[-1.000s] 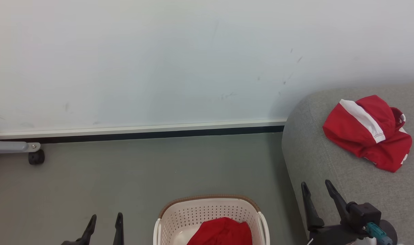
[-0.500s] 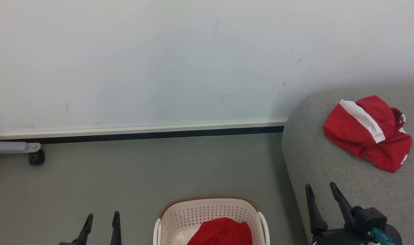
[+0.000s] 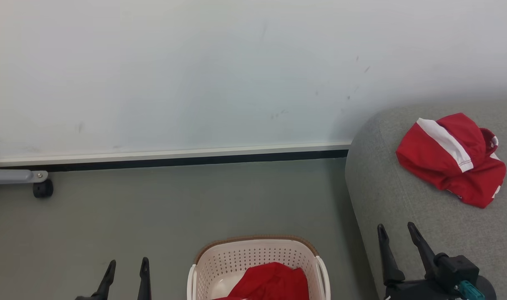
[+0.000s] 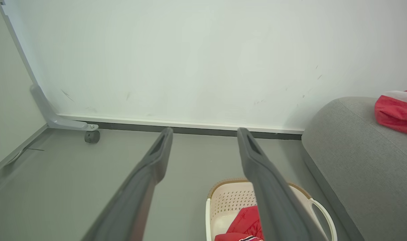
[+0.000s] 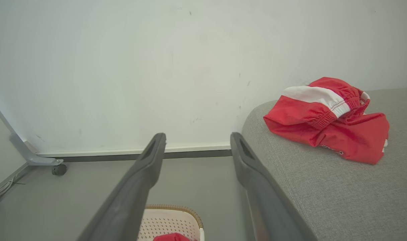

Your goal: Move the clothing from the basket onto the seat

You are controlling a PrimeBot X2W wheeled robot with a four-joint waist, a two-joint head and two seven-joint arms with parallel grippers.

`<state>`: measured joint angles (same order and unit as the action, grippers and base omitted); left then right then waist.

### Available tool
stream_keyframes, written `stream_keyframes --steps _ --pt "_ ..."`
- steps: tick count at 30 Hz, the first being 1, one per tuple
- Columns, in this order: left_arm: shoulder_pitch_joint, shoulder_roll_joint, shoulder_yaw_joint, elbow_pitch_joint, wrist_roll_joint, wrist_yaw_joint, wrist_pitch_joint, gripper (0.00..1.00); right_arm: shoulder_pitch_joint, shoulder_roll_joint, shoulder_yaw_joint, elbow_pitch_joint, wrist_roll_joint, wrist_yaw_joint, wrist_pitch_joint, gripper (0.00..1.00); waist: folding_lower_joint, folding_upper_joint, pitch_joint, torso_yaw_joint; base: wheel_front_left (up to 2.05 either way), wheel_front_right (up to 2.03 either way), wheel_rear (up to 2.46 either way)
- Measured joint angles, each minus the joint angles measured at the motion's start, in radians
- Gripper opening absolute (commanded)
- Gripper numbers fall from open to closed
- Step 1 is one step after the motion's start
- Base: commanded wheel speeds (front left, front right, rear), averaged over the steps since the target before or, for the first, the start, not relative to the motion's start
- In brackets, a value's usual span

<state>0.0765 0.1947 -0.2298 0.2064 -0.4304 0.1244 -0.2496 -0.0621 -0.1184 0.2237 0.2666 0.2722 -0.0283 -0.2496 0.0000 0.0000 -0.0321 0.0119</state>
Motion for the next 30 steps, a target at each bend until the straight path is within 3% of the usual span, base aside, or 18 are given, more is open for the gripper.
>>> stream_keyframes --steps 7,16,30 --pt "0.001 -0.012 -0.040 -0.004 0.021 -0.003 0.000 1.00 0.001 -0.008 -0.022 -0.014 0.000 -0.015 0.000 1.00 0.0000 0.0001 0.032 0.001 0.00 0.00 0.00" --pt "-0.087 -0.033 -0.113 0.017 0.066 -0.039 0.002 1.00 -0.022 -0.037 -0.062 -0.072 -0.001 -0.025 0.000 1.00 0.0001 0.0001 0.121 -0.003 0.00 0.00 0.00" --pt "-0.290 -0.074 -0.209 0.213 0.127 -0.084 0.089 1.00 -0.139 -0.072 -0.090 -0.172 -0.023 -0.030 -0.004 1.00 0.0002 0.0001 0.313 -0.034 0.00 0.00 0.00"
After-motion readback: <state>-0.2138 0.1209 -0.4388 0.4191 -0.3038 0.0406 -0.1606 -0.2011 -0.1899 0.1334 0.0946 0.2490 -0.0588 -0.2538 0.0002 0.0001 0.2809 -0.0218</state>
